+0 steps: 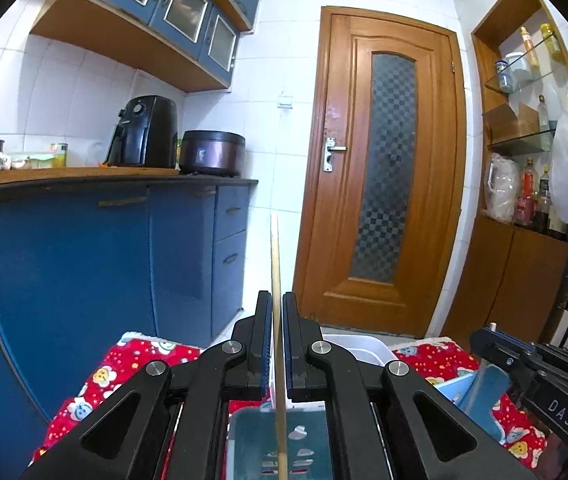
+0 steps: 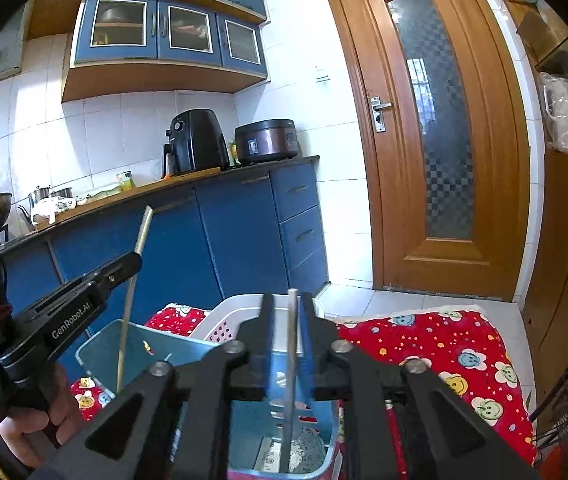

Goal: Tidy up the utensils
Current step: 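Lift the chopstick with the left tool and carry it over the blue caddy, then open the left tool to drop the chopstick into the caddy, then move the left tool back toward the utensils on the tablecloth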

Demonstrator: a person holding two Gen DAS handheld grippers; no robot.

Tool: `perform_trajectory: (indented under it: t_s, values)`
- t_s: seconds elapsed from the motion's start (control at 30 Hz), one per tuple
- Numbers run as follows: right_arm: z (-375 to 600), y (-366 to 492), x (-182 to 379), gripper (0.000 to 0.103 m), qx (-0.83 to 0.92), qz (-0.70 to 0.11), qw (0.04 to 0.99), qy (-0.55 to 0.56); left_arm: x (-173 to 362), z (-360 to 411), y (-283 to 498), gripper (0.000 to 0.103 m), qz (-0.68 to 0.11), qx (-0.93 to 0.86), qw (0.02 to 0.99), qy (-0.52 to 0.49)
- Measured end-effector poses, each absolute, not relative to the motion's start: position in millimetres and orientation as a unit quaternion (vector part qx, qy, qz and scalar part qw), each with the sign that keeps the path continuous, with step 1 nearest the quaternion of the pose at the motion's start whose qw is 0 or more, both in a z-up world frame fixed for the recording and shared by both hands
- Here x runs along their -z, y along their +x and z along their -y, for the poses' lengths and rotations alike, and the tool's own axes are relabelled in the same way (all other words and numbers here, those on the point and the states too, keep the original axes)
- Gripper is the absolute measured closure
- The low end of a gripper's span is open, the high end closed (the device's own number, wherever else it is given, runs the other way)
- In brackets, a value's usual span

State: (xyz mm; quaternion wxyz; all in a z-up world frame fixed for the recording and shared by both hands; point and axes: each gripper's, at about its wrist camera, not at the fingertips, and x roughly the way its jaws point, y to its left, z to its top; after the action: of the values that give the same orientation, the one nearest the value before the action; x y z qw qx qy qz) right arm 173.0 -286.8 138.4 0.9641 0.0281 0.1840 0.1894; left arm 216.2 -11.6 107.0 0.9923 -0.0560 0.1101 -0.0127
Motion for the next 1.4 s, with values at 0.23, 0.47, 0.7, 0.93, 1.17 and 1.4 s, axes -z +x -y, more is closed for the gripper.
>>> perform_trajectory:
  t_s: [0.23,0.47,0.7,0.93,1.17,1.4]
  values:
    - [288.1,161.4,-148.7,0.074,-0.182,-0.185,0.965,0.035,-114.2,10.5,202.6,0.07,-0.114,0.017,0.992,-0.052]
    - [283.2,144.7,-158.0,0.063,-0.176,-0.194,0.965,0.027,-123.3,11.6,179.8,0.066,-0.114,0.025,0.992,-0.044]
    - [278.1,120.3,-165.0,0.058,-0.164,-0.199,0.966,0.012,-130.4,10.2,153.3,0.066,-0.118,0.033,0.992,-0.04]
    - [275.6,96.6,-169.7,0.058,-0.143,-0.213,0.966,-0.007,-132.1,4.5,132.1,0.066,-0.138,0.037,0.989,-0.048]
    - [274.6,70.0,-162.5,0.058,-0.137,-0.248,0.959,-0.015,-128.0,0.6,108.5,0.066,-0.167,0.042,0.984,-0.048]
    - [279.6,55.6,-146.0,0.058,-0.136,-0.289,0.948,-0.01,-119.9,3.3,89.2,0.066,-0.208,0.047,0.977,-0.029]
